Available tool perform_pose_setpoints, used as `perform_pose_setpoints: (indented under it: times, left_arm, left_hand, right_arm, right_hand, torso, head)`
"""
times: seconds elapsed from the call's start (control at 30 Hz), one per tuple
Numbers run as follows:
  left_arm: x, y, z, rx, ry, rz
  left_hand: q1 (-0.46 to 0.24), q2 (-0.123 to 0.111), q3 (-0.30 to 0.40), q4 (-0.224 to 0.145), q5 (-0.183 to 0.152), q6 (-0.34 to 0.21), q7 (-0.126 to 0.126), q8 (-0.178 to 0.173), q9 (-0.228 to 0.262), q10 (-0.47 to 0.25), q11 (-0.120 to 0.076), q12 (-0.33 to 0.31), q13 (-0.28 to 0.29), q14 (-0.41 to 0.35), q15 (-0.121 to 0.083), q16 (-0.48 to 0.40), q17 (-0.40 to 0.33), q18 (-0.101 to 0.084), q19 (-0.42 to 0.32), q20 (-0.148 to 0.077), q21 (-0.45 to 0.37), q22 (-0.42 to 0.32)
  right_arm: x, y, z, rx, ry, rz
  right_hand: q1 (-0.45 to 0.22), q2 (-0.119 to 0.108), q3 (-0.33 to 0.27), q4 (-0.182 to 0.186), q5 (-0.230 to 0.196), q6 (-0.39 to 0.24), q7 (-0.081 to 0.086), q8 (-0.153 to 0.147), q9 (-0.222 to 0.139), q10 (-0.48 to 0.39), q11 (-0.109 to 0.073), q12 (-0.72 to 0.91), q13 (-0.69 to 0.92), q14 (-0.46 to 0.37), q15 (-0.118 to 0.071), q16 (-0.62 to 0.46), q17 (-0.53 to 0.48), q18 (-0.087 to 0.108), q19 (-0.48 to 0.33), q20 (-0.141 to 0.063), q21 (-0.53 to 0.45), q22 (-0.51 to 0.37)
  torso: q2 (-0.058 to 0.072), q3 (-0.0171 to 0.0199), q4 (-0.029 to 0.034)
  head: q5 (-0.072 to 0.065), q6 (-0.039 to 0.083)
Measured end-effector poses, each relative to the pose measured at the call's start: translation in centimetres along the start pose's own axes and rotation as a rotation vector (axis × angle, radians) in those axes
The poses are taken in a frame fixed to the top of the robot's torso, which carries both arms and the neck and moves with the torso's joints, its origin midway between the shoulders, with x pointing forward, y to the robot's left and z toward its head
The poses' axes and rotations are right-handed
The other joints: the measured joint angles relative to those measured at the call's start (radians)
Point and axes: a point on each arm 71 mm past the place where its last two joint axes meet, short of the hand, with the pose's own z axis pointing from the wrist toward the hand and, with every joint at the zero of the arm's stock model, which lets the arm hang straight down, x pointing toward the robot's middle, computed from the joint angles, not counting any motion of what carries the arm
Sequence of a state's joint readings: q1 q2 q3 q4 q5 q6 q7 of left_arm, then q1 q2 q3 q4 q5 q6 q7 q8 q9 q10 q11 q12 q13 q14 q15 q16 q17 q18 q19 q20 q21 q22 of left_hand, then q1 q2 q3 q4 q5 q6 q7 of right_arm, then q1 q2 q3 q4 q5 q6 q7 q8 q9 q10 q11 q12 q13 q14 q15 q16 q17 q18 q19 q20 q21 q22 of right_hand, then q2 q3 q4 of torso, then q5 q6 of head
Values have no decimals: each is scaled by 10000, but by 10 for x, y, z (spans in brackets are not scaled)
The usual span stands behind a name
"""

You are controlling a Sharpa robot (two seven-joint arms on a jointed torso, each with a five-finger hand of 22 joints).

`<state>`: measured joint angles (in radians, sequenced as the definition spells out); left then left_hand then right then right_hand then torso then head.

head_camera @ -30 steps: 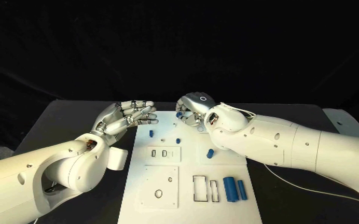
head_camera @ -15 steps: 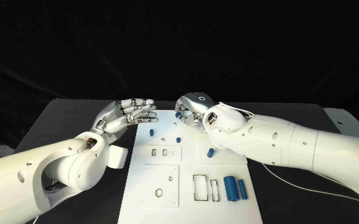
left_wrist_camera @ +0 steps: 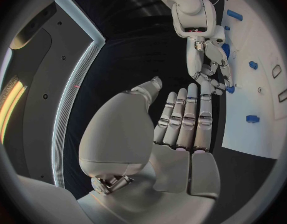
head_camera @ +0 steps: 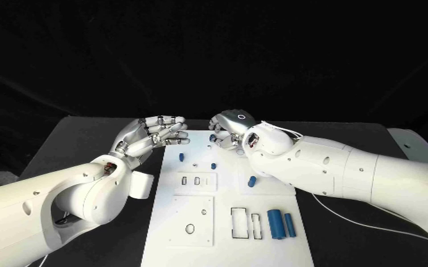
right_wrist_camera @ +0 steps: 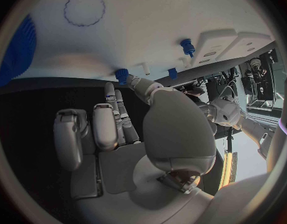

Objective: Assemble the parts on the task board

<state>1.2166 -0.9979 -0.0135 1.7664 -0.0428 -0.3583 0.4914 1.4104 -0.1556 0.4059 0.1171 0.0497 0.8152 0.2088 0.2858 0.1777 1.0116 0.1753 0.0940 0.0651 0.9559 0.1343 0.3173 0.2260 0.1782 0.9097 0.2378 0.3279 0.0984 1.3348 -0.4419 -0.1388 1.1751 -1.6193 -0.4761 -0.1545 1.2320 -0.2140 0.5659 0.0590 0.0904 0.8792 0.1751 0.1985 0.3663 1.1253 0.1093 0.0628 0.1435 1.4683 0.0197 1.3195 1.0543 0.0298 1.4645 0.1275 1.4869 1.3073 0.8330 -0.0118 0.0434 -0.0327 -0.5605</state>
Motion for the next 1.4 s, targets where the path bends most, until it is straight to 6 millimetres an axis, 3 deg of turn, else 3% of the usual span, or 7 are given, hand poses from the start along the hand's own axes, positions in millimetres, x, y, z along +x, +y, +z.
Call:
perform_pose_setpoints:
  times: [0.43, 0.67, 0.77, 0.87, 0.93, 1.03, 1.4]
  left_arm:
    - [-2, 0, 0, 1, -44, 28]
    - [-5, 0, 0, -2, -106, 62]
    - [-6, 0, 0, -4, -136, 79]
    - [-7, 0, 0, -3, -152, 87]
    - [-7, 0, 0, -1, -160, 92]
    - [-8, 0, 0, 0, -172, 98]
    - [-9, 0, 0, 6, -183, 104]
  left_hand:
    - [0, 0, 0, 0, 0, 0, 0, 1, -1, 0, 0, -12, 0, 0, 0, 0, 8, 0, 0, 0, 0, -6]
    - [0, 0, 0, 0, 0, 0, 0, 1, -9, 0, 0, -12, 0, 0, 0, 0, 7, -1, 0, 0, 0, -5]
    - [0, 0, 0, 0, 0, 0, 0, 1, -9, 0, 0, -12, 0, 0, 0, 0, 16, -2, 0, 0, 0, -16]
    - [0, 0, 0, 0, 0, 0, 0, 1, -9, 0, 0, -12, 0, 0, 0, 0, 17, -1, 0, 0, 0, -16]
    - [0, 0, 0, 0, 0, 0, 0, 1, -9, 0, 0, -12, 0, 0, 0, 0, 16, -1, 0, 0, 0, -16]
    - [0, 0, 0, 0, 0, 0, 0, 1, -8, 0, 0, -12, 0, 0, 0, 0, 16, -1, 0, 0, 0, -16]
    - [0, 0, -1, 0, 0, 0, 0, 1, -8, -1, 0, -12, 0, 0, 0, 0, 15, -1, 0, 0, 0, -15]
  right_arm:
    - [-9, -14, -22, 82, -149, 192]
    - [-34, -46, -56, 655, -384, 797]
    - [-42, -59, -69, 998, -300, 1169]
    - [-45, -72, -78, 1379, -112, 1472]
    - [-45, -79, -82, 1642, 81, 1696]
    - [-45, -87, -86, 1935, 355, 1954]
    - [-35, -98, -82, 2443, 1133, 2397]
  right_hand:
    - [18, -56, -103, 44, 325, 270, -14, -16, 41, 416, -70, 213, 145, 0, 0, 114, 201, 2, -36, 35, 48, 7]
    - [63, -280, -399, 84, 1298, 278, -152, 23, 106, 2091, -404, 1230, 896, -17, -242, 481, 723, 2, 9, -159, 315, 7]
    - [72, -270, -1170, 135, 1589, -73, -384, 348, 366, 1902, -590, 4120, 4018, -34, -398, 918, 1408, 1, 17, -380, 541, 6]
    - [141, -201, -1801, 461, 1594, -758, -192, 841, 671, 1723, -432, 9432, 9217, -19, -297, 1503, 2372, 1, 12, -311, 574, 6]
    - [204, -138, -2015, 607, 1594, -1039, -128, 1087, 794, 2064, -352, 11155, 10737, -19, -233, 1775, 2516, 2, 5, -211, 574, 6]
    - [270, -71, -2215, 722, 1594, -1266, -63, 1330, 888, 2478, -284, 12283, 11563, -33, -177, 1946, 2538, -159, 4, -210, 637, 5]
    - [409, -6, -2337, 844, 1594, -1487, -19, 1611, 956, 3113, -217, 13448, 11649, -18, -90, 2140, 2538, -159, -1, -143, 805, 4]
  torso:
    - [-12, 9, -30]
    - [-42, 14, -80]
    - [-69, 18, -125]
    - [-96, 20, -164]
    - [-113, 27, -188]
    - [-133, 40, -215]
    - [-141, 55, -220]
  head:
    - [29, 55]
    - [-109, 129]
    - [-140, 159]
    - [-158, 178]
    - [-161, 199]
    - [-153, 209]
    - [-264, 162]
